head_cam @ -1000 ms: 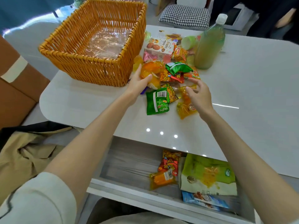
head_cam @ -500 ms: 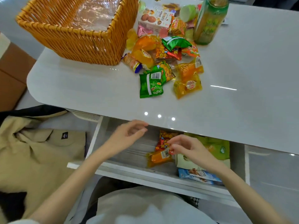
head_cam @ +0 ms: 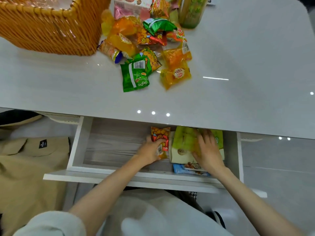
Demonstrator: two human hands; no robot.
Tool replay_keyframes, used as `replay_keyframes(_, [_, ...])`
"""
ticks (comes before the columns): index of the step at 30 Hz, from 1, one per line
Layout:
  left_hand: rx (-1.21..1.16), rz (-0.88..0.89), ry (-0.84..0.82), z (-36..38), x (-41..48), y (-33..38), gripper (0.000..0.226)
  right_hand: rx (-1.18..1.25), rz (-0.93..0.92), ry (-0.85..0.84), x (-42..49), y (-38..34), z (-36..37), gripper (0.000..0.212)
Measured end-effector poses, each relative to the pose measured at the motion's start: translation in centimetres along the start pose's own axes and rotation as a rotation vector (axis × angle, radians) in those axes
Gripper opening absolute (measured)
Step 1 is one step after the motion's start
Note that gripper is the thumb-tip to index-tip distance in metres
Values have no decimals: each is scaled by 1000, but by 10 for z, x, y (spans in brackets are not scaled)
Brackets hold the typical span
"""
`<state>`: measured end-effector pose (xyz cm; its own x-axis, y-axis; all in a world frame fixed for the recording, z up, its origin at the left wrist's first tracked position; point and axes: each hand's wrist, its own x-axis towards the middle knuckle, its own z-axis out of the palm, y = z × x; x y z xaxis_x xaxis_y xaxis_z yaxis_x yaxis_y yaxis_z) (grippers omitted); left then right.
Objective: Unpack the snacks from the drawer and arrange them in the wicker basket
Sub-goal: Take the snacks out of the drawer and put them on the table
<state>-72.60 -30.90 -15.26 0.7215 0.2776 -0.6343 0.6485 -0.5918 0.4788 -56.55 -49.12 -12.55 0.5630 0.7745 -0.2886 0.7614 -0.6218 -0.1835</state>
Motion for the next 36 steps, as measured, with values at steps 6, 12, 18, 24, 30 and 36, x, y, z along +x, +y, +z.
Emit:
replay_keyframes(6, [-64,-17,62,-1,-7,-14,62,-264,-32,-189,11,-1,-6,118])
replay_keyframes(12, [-116,-19,112,-14,-16,-27,64,-324,-287,-76,-3,-2,13,113])
replay_keyframes(18, [-180,-13,129,-22,-20,-24,72,-594,-678,-115,-1,-14,36,86])
replay_keyframes(24, [-235,12,141,-29,-29,-27,72,-840,-643,-157,18,-36,47,71])
replay_keyframes(30, [-275,30,159,-35,-35,-32,71,-807,-576,-186,23,-39,46,80])
replay_keyframes(36, [-304,11,159,-36,-39,-34,73,-838,-578,-299,22,-57,47,53])
